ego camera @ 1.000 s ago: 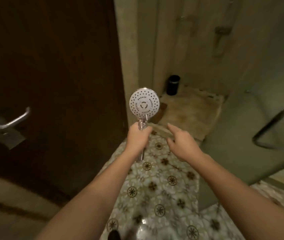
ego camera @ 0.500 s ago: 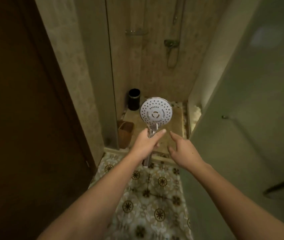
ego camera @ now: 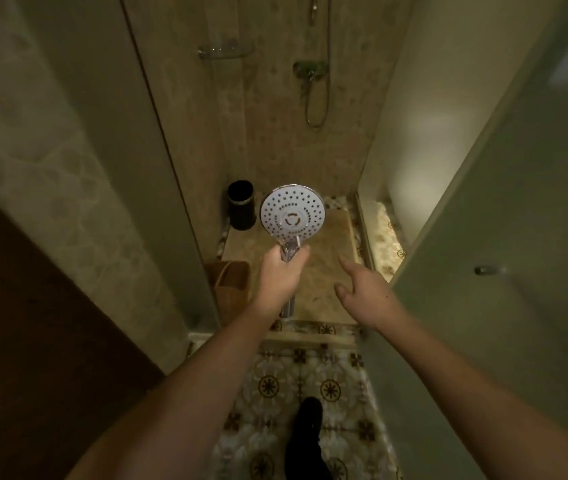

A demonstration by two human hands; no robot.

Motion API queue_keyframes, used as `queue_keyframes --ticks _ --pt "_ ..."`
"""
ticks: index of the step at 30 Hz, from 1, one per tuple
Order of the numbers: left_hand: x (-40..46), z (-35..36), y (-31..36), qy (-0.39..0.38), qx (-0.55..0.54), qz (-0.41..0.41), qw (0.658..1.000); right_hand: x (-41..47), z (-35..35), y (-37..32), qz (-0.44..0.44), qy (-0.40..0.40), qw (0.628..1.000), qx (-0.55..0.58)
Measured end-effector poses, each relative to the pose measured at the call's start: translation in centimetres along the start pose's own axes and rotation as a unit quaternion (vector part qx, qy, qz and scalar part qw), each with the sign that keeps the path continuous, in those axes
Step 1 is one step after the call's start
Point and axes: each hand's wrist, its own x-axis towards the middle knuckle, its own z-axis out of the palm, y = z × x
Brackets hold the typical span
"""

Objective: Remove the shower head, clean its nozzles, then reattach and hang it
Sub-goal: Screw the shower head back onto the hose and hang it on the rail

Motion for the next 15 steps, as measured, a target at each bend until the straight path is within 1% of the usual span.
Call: queue_keyframes --ticks 4,7,11,15 --pt "8.3 2.4 -0.2 0.026 0.036 -0.025 0.999 8.3 0.1 2.6 -0.005 0.005 1.0 0.022" --pt "14.8 4.2 1.0 0.035 0.013 -0.037 0.999 15.3 -1.0 4.1 -0.009 -0.002 0.999 0.045" --pt "22.8 6.8 2.8 0.011 -0.01 -0.017 1.0 24.4 -2.9 5.8 -0.016 0.021 0.998 0.053" --pt "29.8 9.4 3.9 -0.014 -0.022 -0.013 1.0 31.5 -3.8 7.6 -0.007 0.016 0.998 0.056"
